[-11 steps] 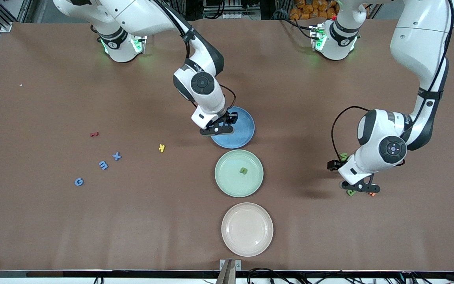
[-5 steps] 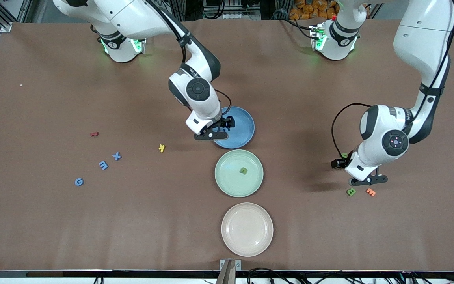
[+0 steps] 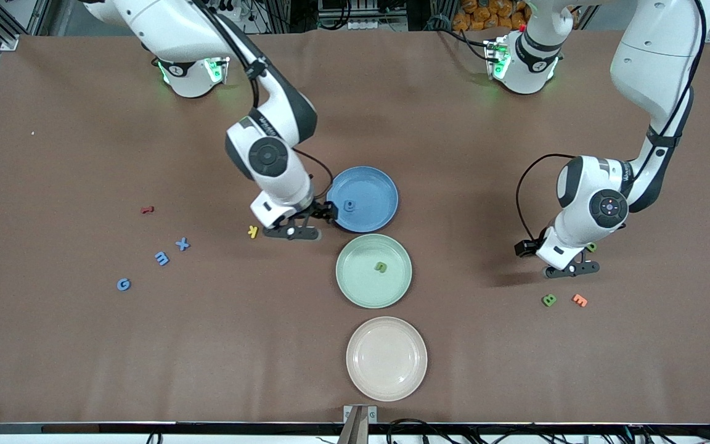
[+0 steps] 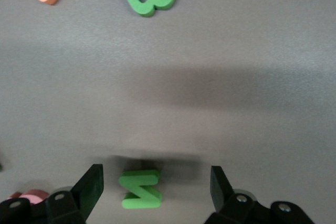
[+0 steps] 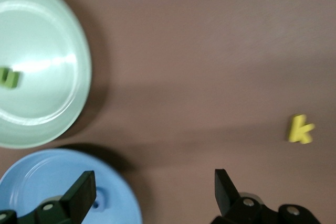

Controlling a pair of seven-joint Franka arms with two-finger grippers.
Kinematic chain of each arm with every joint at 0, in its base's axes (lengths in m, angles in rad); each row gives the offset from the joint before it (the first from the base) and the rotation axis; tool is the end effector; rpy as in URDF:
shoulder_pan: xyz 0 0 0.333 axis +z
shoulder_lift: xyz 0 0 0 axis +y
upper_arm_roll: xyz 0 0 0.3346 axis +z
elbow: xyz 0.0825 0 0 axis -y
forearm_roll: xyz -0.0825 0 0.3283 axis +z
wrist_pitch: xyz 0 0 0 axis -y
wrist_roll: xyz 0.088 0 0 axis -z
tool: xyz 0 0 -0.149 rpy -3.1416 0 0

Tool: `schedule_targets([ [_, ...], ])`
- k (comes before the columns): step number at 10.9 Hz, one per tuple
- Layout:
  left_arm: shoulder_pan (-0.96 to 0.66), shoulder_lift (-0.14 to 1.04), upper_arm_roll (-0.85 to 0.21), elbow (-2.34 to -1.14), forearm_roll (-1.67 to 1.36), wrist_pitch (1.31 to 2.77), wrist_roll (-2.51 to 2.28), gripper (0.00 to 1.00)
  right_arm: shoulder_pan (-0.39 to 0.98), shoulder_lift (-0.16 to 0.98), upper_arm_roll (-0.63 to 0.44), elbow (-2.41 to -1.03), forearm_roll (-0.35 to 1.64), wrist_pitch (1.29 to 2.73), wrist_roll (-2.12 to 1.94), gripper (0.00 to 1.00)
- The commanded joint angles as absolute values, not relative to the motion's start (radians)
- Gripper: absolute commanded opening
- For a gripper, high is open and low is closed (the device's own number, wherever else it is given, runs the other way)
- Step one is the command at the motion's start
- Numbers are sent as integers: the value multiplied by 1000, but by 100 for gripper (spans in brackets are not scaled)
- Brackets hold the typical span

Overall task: Sort letters by color into matching plates
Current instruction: 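Grasp the green z with the left gripper while the right gripper reaches x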

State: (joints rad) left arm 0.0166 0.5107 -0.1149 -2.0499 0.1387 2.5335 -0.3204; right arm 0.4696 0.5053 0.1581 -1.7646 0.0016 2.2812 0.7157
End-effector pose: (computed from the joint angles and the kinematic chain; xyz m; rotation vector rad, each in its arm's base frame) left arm 0.5666 -0.0529 0.2059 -3.1102 -0.1888 0.0252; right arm 0.5139 0.3617 0.2932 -3.0653 0.1675 0.0531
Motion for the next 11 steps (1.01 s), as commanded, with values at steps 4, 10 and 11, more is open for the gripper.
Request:
schedule_targets([
  [4,18,462,-103,-2115,160,2546,-347,81,226,414,167,-1776,-3,2169,715,100],
  [10,23,462,-101,-2131,158,2548,-351,71,154,408,32,-1776,5,2174,782,100],
  [11,25,460,-101,-2132,158,2548,-351,71,144,410,23,-1776,27,2174,855,100],
])
